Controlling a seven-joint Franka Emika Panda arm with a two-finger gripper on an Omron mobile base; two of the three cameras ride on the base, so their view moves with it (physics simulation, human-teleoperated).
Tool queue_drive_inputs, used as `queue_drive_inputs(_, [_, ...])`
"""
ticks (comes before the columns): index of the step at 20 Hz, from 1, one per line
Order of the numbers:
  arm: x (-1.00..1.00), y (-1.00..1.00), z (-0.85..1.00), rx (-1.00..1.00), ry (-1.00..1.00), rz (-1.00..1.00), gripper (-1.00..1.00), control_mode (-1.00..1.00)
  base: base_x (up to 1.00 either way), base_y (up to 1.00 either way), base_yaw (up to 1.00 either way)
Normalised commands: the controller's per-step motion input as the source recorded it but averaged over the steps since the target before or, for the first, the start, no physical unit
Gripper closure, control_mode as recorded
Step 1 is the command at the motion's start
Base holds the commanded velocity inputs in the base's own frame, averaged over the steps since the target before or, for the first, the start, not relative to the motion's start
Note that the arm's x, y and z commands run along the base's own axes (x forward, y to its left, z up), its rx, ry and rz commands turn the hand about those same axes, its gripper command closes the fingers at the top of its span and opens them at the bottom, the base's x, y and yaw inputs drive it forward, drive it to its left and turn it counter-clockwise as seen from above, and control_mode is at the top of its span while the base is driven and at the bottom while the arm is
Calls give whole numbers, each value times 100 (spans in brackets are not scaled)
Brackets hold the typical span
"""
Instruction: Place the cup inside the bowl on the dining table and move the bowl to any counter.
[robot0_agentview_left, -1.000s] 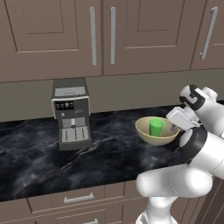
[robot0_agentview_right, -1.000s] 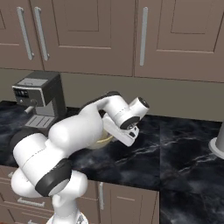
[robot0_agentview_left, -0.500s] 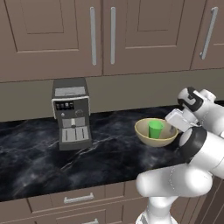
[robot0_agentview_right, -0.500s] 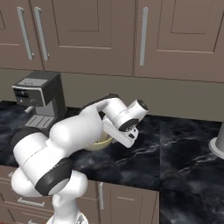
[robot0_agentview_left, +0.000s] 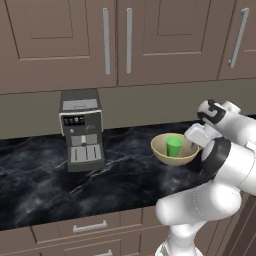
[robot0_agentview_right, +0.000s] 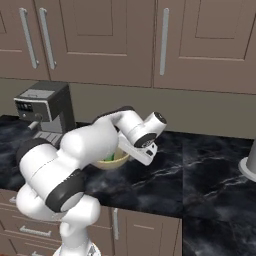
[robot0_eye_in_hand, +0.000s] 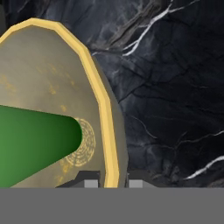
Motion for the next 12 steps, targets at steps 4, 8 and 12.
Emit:
queue_drive_inputs(4, [13,0,-7,0,0,0,100,-100,0,0,0])
queue_drive_inputs(8, [16,0,-14,0,0,0,100,-100,0,0,0])
queue_drive_inputs(12, [15,0,-16,0,0,0,100,-100,0,0,0])
